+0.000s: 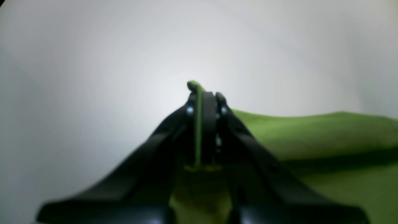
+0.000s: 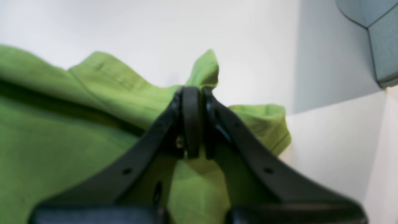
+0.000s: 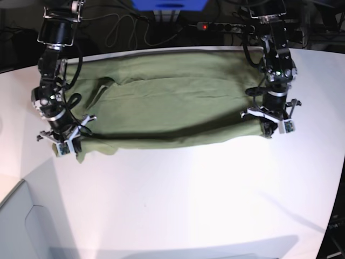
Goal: Fold the T-shirt properly
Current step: 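Fold the hem over toward the collar with both grippers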
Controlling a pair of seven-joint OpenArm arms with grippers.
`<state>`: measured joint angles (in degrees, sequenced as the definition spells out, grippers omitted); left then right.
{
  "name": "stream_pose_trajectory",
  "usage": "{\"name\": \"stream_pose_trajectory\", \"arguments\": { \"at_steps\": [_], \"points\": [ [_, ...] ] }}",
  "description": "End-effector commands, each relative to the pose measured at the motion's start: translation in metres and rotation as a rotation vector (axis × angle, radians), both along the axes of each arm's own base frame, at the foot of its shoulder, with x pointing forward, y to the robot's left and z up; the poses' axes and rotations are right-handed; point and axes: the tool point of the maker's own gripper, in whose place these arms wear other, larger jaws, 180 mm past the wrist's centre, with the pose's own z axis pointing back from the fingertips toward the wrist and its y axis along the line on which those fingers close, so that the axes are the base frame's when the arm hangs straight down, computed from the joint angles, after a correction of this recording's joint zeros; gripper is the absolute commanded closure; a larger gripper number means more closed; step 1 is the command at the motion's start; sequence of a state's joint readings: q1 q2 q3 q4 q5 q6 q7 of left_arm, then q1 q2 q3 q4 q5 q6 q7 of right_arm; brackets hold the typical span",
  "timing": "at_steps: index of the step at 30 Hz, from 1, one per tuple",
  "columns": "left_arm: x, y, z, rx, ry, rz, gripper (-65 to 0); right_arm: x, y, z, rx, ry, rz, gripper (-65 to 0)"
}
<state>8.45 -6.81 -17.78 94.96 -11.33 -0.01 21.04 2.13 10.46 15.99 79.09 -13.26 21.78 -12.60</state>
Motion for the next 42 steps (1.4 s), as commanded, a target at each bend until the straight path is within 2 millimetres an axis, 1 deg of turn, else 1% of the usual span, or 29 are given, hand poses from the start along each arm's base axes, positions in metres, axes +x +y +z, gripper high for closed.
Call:
{"name": "stream_pose_trajectory", "arguments": {
  "at_steps": [1, 4, 7, 9, 15, 18, 21, 24, 31, 34, 37, 42],
  "points": [
    [0.004, 0.003, 0.010, 0.014, -0.037, 0.002, 0.0, 0.006, -0.013, 0.017, -0.008, -0.055, -0.020, 0.0],
    [-0.003, 0.003, 0.004, 0.014, -0.019, 0.002, 0.0, 0.002, -0.022, 0.017, -0.006, -0.056, -0.050, 0.0],
    [-0.005, 0.002, 0.002, 0.013, -0.011, 0.000, 0.0, -0.011, -0.025, 0.006, -0.011, -0.025, -0.053, 0.0],
    [-0.005, 0.002, 0.001, 0.012, -0.010, 0.001, 0.0, -0.012, -0.024, 0.008, -0.014, -0.030, -0.050, 0.0],
    [-0.007, 0.003, -0.006, 0.007, 0.009, 0.005, 0.0, -0.030, -0.017, 0.015, -0.036, -0.040, -0.027, 0.0],
    [-0.013, 0.003, -0.011, 0.007, 0.026, 0.003, 0.0, -0.039, -0.016, 0.012, -0.042, -0.028, -0.022, 0.0],
    [-0.016, 0.001, -0.014, 0.006, 0.035, -0.003, 0.0, -0.043, -0.016, 0.009, -0.042, -0.016, -0.024, 0.0],
    [-0.024, 0.001, -0.020, 0.006, 0.058, -0.003, 0.0, -0.051, -0.017, 0.003, -0.045, 0.003, -0.024, 0.0],
    [-0.038, 0.002, -0.027, 0.010, 0.087, 0.001, 0.0, -0.059, -0.018, -0.001, -0.052, 0.020, -0.022, 0.0],
    [-0.039, 0.001, -0.028, 0.009, 0.089, -0.002, 0.0, -0.062, -0.019, -0.006, -0.050, 0.035, -0.023, 0.0],
    [-0.043, 0.001, -0.031, 0.009, 0.101, -0.002, 0.0, -0.064, -0.019, -0.007, -0.050, 0.038, -0.023, 0.0],
    [-0.044, 0.000, -0.034, 0.007, 0.109, -0.004, 0.0, -0.063, -0.019, -0.007, -0.051, 0.041, -0.024, -0.1]
  ]
}}
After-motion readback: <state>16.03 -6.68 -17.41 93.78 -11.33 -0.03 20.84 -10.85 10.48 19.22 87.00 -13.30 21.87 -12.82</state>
